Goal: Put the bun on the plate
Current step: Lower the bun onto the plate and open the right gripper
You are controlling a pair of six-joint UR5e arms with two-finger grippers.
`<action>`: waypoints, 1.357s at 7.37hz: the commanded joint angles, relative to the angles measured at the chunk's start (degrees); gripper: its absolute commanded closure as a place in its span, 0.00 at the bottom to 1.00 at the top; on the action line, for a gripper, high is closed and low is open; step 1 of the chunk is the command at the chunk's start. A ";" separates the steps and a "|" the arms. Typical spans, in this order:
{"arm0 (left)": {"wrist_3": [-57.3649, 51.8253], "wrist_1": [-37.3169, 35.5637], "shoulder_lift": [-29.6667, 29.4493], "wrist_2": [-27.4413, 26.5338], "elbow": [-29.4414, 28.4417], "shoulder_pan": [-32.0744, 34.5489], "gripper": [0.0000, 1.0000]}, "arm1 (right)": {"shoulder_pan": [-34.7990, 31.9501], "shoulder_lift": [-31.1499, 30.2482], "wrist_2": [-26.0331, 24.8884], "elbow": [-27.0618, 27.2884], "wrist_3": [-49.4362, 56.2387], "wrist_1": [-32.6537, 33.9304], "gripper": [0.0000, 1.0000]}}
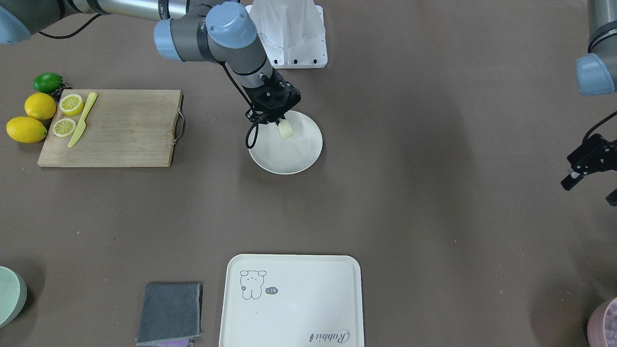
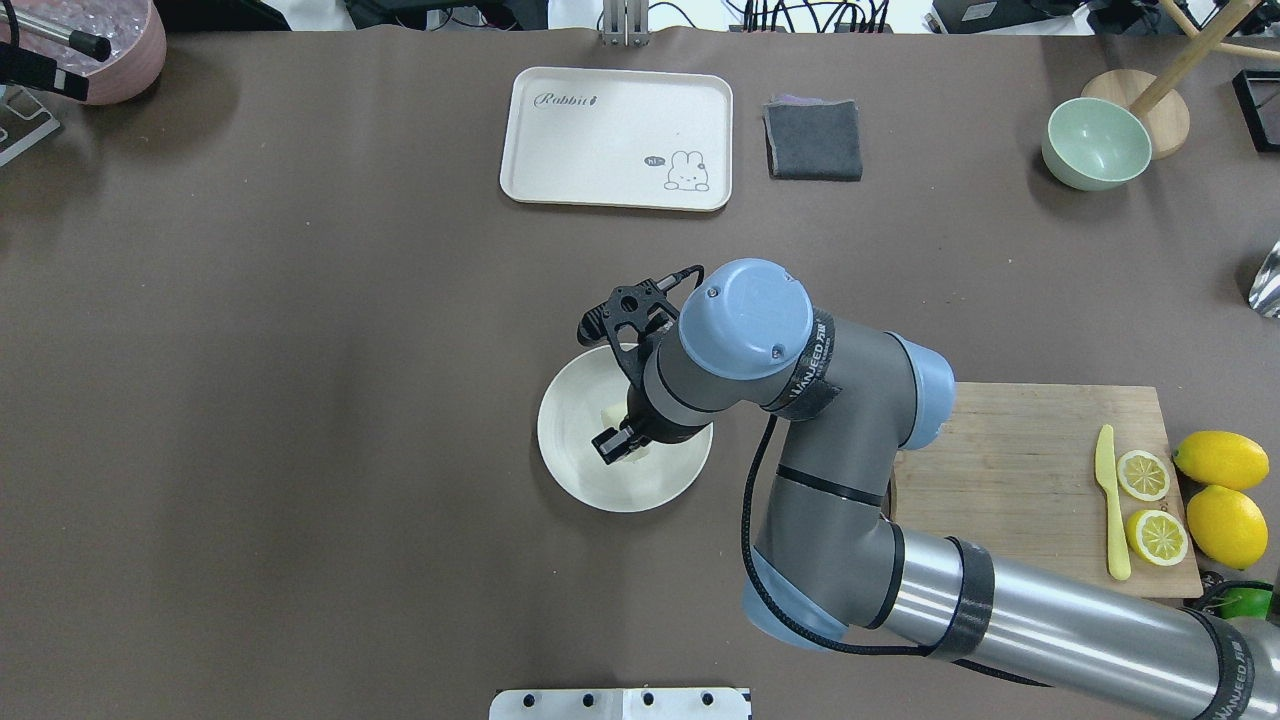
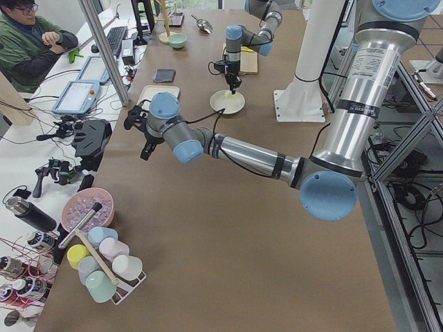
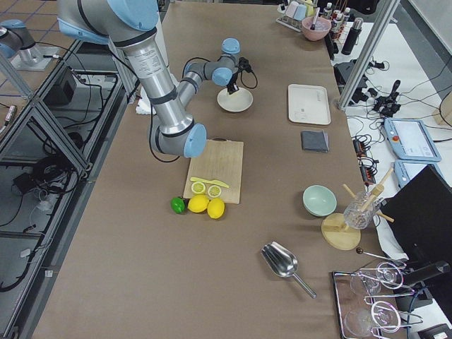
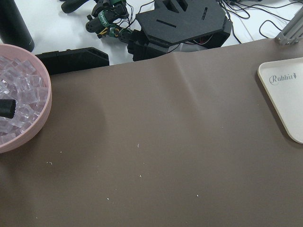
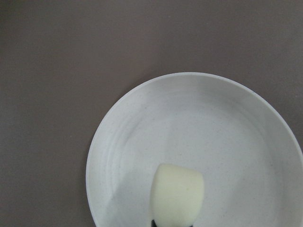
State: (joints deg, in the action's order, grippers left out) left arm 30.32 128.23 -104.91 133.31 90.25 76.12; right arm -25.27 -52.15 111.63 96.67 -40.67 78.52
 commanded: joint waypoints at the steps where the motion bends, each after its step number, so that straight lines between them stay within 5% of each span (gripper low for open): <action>1: -0.17 1.49 0.84 -0.16 -0.16 0.08 0.02 | 0.48 0.20 -0.10 0.01 0.33 -0.56 0.00; 5: 0.97 -1.56 1.46 0.11 -0.60 1.48 0.02 | -3.10 -3.38 -0.81 4.82 0.15 -0.21 0.00; 10: 0.79 -16.40 1.02 2.39 -2.71 9.39 0.02 | -28.11 -9.02 11.74 5.20 0.95 3.98 0.00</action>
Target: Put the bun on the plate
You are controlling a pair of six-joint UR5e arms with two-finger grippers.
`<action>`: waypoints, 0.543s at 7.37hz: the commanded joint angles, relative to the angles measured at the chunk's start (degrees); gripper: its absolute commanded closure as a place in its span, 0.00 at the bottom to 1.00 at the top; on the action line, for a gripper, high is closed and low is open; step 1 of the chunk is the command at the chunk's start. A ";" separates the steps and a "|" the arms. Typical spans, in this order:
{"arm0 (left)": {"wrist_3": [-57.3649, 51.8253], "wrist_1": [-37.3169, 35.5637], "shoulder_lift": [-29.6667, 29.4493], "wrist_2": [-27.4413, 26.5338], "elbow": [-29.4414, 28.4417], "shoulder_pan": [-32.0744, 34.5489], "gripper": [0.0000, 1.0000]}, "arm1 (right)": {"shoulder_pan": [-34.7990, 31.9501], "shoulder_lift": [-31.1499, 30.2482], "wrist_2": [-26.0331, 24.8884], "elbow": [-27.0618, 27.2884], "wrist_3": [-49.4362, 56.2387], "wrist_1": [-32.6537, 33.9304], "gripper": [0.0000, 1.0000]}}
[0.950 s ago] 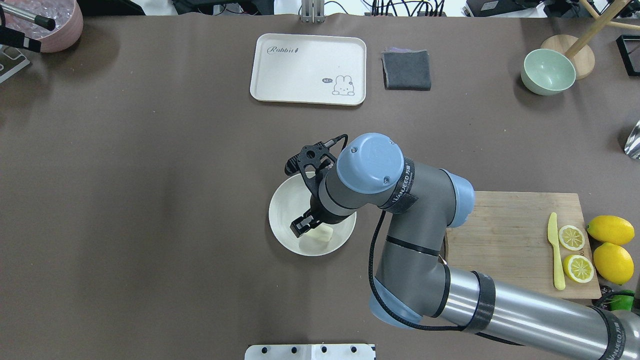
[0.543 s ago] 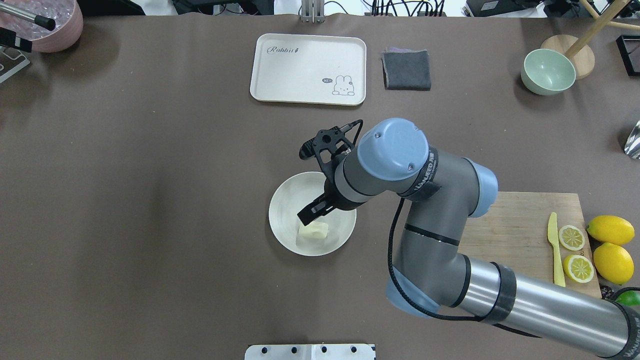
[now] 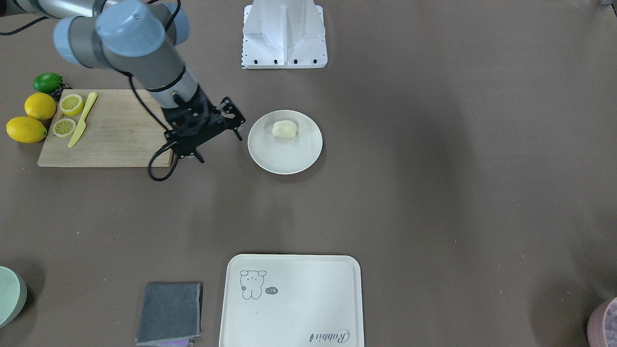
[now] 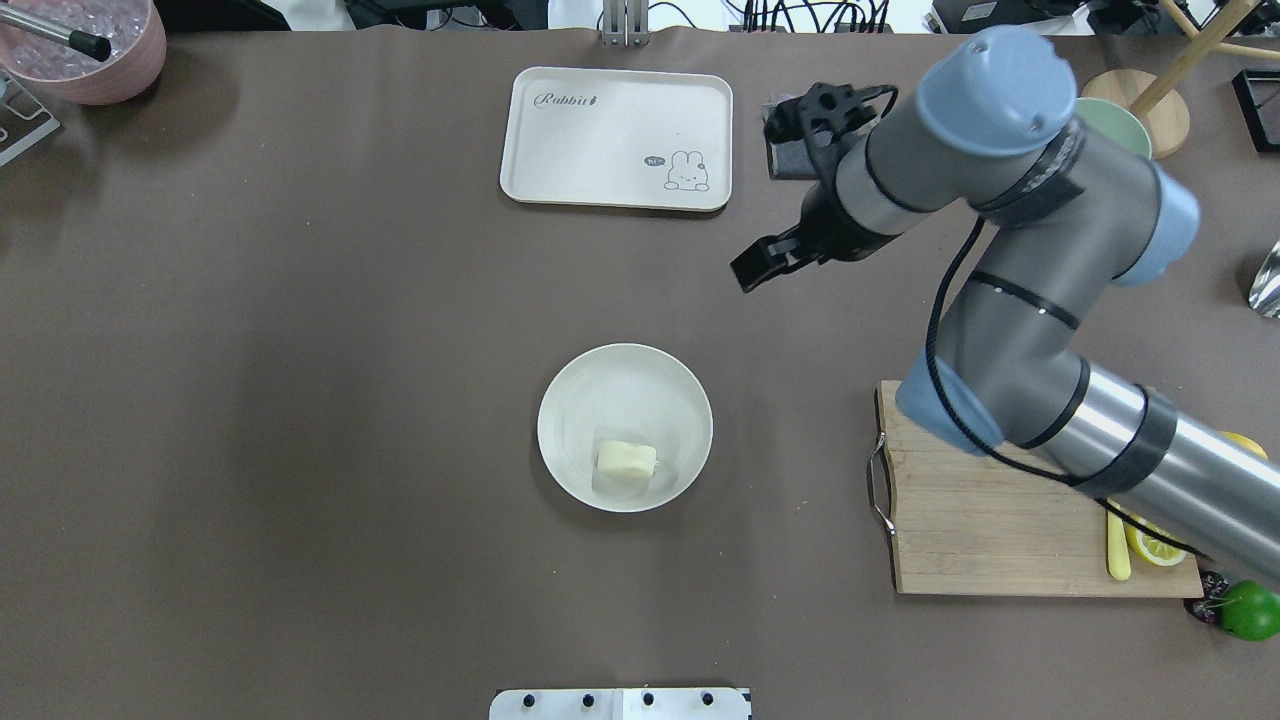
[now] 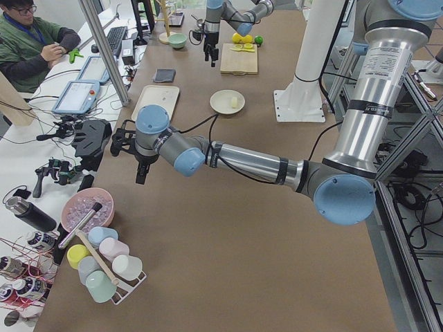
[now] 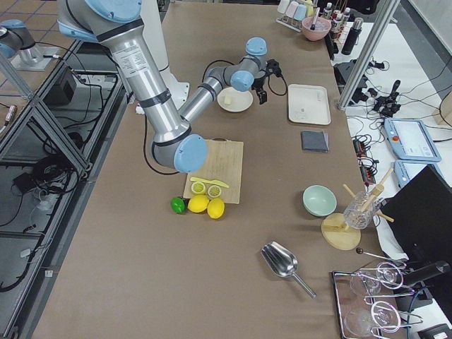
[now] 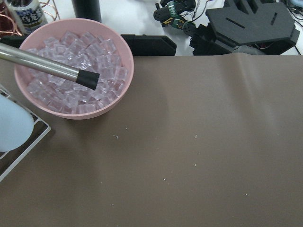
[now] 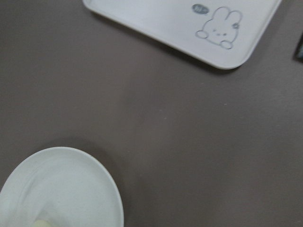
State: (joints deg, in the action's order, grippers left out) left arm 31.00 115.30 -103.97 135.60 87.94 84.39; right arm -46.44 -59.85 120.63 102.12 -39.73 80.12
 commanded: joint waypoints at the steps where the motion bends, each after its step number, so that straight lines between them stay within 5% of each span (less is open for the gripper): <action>1: 0.02 -4.63 0.17 0.10 -0.75 2.34 0.02 | -11.26 -2.36 3.99 -0.26 0.09 5.55 0.00; 4: 0.20 -4.73 -0.53 0.01 -2.94 4.88 0.02 | -20.16 -6.22 6.11 -0.96 0.18 5.58 0.00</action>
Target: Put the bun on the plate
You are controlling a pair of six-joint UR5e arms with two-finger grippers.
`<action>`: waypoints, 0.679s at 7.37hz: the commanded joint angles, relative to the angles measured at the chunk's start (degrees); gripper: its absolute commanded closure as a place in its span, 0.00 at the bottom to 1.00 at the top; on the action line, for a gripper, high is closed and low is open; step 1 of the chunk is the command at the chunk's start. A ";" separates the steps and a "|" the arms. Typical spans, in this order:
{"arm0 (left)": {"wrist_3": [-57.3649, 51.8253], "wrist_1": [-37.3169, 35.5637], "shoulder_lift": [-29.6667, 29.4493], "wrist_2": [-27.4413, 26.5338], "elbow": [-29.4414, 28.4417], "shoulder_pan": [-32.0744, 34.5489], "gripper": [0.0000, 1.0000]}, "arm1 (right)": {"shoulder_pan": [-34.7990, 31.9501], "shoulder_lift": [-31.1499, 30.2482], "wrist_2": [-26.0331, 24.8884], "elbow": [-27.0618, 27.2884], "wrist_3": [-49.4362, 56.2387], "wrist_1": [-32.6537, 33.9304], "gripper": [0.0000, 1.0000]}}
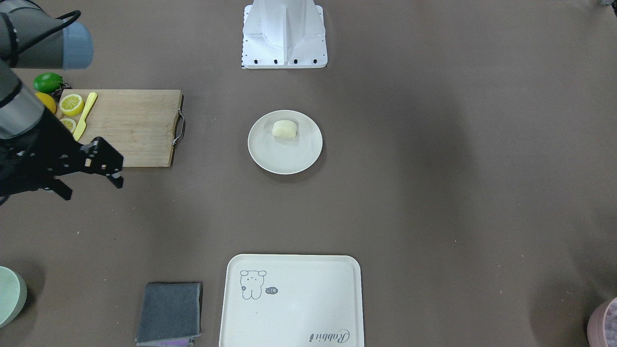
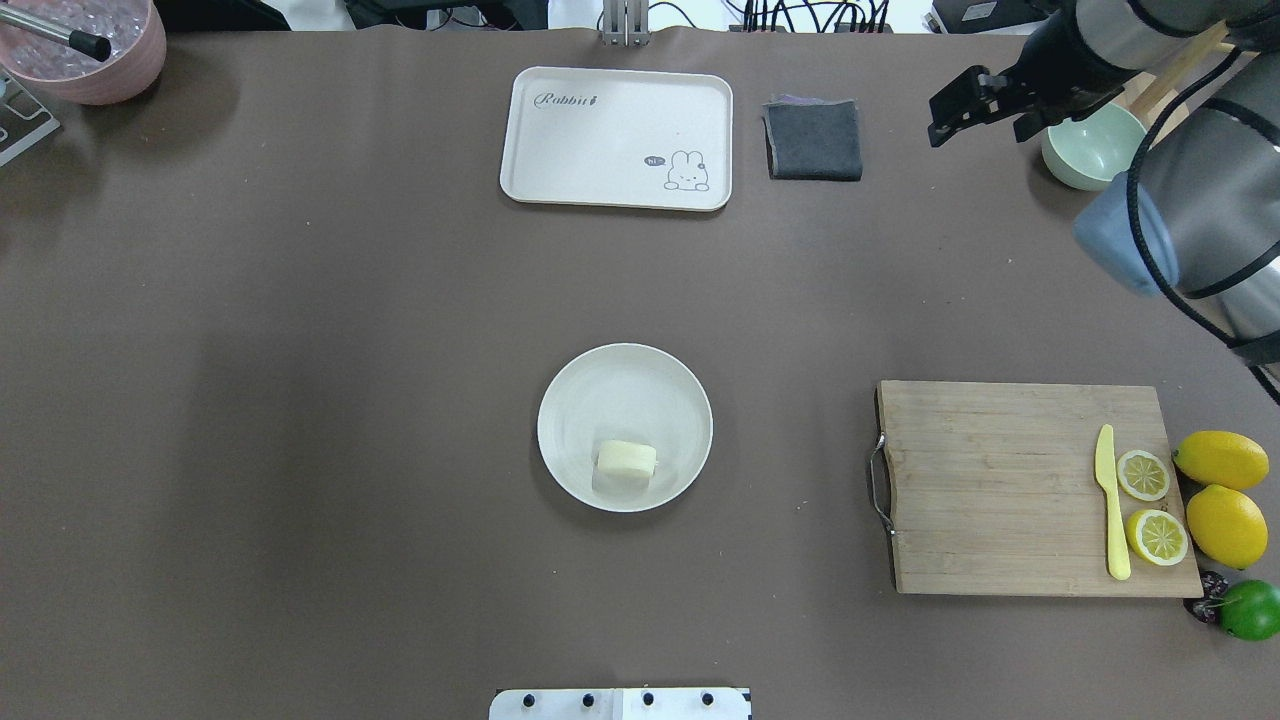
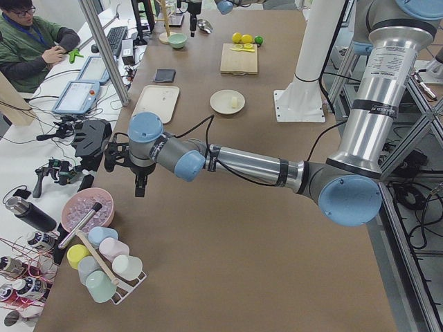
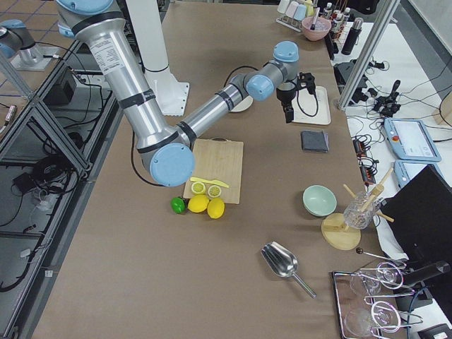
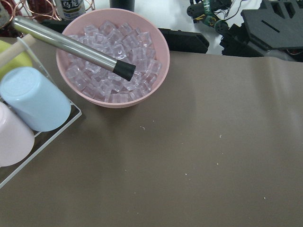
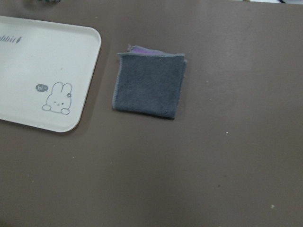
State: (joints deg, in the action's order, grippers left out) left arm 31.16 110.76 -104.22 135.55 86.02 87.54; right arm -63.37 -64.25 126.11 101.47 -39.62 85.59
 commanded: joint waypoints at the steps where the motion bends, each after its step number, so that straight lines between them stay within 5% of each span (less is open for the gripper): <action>1: -0.04 -0.10 0.07 0.15 -1.11 3.50 0.02 | -5.08 -2.71 0.72 -1.00 2.51 0.19 0.00; 5: -0.75 -8.24 -2.64 1.47 -2.08 7.03 0.02 | -11.05 -11.84 2.56 -1.10 13.07 -0.42 0.00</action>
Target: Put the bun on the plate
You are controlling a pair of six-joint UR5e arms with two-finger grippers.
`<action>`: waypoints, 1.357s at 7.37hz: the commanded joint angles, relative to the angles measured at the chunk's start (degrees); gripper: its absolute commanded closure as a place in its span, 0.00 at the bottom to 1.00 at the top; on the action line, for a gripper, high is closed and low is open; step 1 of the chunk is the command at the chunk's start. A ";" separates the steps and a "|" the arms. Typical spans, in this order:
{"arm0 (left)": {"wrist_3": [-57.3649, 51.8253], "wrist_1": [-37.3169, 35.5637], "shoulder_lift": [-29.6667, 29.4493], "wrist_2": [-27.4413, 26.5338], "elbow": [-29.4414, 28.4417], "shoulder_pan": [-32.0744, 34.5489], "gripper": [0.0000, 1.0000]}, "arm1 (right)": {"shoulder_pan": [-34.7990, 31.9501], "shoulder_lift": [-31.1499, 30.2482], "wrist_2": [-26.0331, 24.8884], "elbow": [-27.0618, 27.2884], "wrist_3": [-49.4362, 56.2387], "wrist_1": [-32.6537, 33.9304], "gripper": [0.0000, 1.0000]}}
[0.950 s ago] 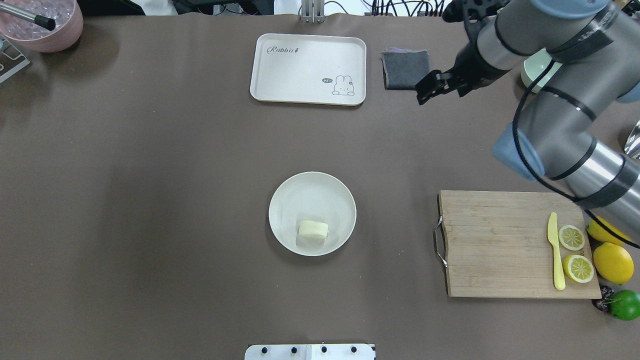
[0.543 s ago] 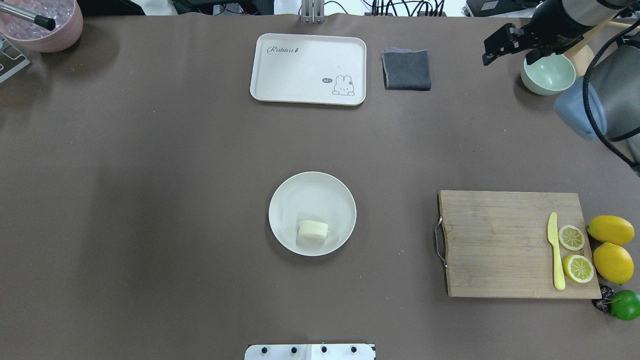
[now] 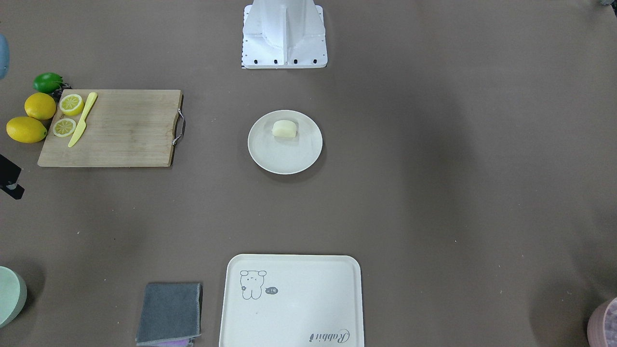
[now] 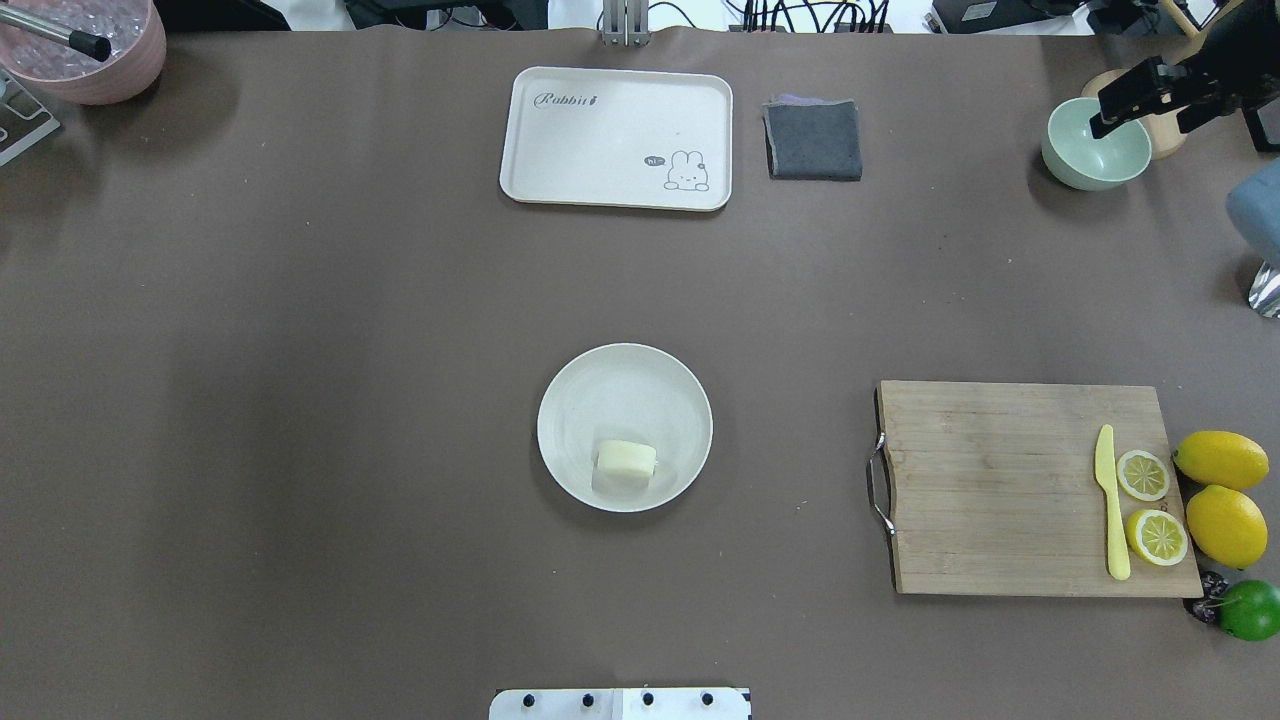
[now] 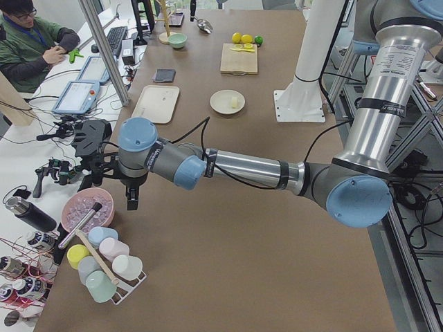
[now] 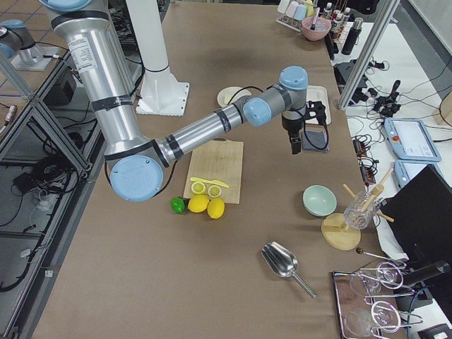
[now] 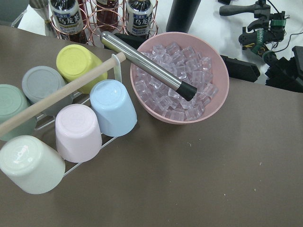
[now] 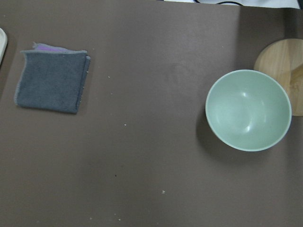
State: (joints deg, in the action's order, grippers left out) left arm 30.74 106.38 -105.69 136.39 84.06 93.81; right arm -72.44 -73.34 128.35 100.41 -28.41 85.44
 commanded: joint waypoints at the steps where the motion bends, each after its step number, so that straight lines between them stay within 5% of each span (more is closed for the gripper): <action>1: -0.41 -4.42 -1.27 0.63 -0.12 0.76 0.02 | -4.70 -3.38 0.23 -0.99 6.56 0.16 0.00; 4: -0.33 -5.30 -2.06 1.42 -1.34 0.15 0.02 | -11.05 -5.84 3.75 -5.57 17.40 -0.27 0.00; 10: -2.24 -7.24 -5.76 0.54 -6.54 -0.29 0.02 | -12.11 -5.85 3.48 -6.54 18.39 -0.45 0.00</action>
State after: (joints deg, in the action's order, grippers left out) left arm 29.80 99.51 -111.18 137.07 78.11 93.64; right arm -84.25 -79.19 131.84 93.87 -10.02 85.00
